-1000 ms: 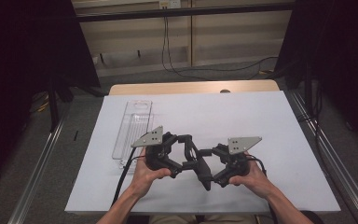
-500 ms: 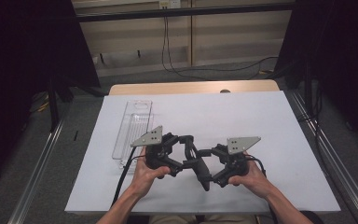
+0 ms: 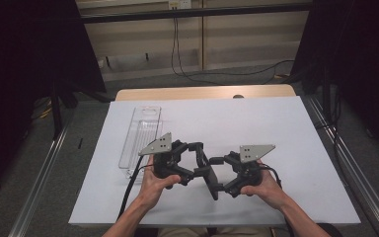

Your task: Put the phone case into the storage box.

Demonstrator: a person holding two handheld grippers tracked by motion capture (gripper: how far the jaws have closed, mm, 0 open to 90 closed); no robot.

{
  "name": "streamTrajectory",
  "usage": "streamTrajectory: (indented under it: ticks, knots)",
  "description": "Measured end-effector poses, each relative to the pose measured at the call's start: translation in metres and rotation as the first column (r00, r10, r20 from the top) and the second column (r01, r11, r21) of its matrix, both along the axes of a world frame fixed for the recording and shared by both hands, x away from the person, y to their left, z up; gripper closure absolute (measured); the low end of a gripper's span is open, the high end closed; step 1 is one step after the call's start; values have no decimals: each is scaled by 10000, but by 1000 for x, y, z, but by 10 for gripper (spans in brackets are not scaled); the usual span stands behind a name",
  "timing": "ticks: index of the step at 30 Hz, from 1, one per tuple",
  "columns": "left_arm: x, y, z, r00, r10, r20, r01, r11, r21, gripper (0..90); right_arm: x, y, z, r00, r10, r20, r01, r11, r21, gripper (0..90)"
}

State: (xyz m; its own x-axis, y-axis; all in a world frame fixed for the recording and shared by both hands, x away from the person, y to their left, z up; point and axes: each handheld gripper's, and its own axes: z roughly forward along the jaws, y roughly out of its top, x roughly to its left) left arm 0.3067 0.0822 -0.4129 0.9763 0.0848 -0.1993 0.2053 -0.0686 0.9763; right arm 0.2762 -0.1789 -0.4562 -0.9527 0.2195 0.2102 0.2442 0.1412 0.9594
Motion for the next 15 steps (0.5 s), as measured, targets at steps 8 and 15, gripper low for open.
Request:
streamTrajectory:
  ticks: [8, 15]
  knots:
    - [2, 6, 3, 9980, 615, 143, -619, 9975, 337, 141, 0, -1, 0, 9996, -293, -10, 293, 9996, -51, 61]
    - [1, 9, 5, 9900, 1344, 421, -1372, 9879, 720, 141, -3, -8, 5, 9947, -1029, 67, 1029, 9947, 36, 42]
